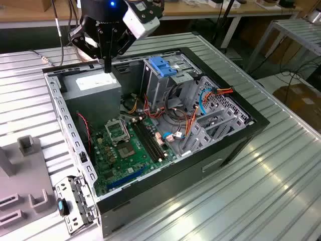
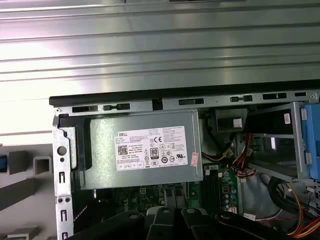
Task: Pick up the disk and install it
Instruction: 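Reach for the disk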
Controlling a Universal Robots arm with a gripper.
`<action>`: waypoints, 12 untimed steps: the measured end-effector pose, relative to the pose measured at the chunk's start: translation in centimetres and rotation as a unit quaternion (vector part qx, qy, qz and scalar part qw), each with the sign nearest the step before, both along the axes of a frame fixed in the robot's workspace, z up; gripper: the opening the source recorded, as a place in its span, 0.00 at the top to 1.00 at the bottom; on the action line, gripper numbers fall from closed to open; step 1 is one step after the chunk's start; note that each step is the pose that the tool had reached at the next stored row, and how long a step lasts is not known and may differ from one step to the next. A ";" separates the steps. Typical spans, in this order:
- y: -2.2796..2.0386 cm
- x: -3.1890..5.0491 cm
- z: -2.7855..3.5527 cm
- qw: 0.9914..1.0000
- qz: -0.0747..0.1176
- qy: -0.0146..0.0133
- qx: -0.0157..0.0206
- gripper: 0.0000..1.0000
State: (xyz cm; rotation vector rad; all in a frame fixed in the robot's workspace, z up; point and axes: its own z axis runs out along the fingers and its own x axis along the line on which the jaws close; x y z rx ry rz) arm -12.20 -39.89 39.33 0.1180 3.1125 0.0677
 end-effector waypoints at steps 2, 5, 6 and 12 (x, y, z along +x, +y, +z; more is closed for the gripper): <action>0.00 0.00 0.00 1.000 0.000 0.000 0.000 0.89; 0.00 -0.09 0.00 1.000 0.000 0.000 0.000 0.89; 0.00 -0.14 0.00 1.000 0.000 0.000 0.000 0.89; 0.00 -0.40 0.00 1.000 0.000 0.000 0.000 0.89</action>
